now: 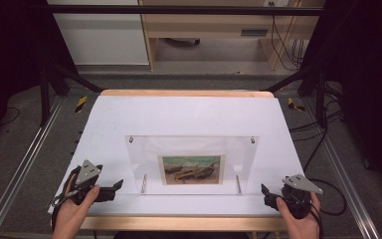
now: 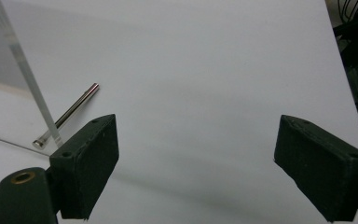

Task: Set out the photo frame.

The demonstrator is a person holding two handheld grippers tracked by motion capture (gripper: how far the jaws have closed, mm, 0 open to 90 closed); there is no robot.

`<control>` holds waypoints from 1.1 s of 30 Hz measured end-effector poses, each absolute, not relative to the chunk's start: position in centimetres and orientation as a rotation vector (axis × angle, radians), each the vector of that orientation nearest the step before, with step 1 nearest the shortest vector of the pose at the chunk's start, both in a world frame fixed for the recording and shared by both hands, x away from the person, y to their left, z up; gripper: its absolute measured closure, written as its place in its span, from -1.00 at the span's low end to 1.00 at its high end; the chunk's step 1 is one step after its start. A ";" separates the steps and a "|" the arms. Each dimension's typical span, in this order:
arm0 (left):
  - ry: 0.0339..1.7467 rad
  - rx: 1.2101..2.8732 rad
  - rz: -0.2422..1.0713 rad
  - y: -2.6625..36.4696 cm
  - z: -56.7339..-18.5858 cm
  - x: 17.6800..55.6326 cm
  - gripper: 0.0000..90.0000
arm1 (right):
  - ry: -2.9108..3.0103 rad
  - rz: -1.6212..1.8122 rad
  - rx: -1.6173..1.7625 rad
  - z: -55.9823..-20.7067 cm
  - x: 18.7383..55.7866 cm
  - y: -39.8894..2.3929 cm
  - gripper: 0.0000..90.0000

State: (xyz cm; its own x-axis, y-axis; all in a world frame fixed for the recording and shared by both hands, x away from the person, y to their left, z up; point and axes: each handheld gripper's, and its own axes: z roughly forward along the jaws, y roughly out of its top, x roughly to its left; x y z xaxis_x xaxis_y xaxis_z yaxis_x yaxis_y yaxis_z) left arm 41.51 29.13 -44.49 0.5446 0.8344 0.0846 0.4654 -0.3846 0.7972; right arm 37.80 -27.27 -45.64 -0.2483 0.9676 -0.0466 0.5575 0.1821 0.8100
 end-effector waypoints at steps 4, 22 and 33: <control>1.063 2.053 0.634 29.3 -45.0 42.2 -0.81 | 1.911 0.900 1.445 -46.1 38.7 -27.1 -0.70; 1.124 2.021 0.759 30.0 -44.7 47.7 -0.81 | 1.904 0.832 1.513 -46.4 44.1 -27.3 -0.78; 1.155 1.907 0.683 30.0 -45.7 49.1 -0.80 | 1.893 0.823 1.588 -47.3 46.4 -26.8 -0.69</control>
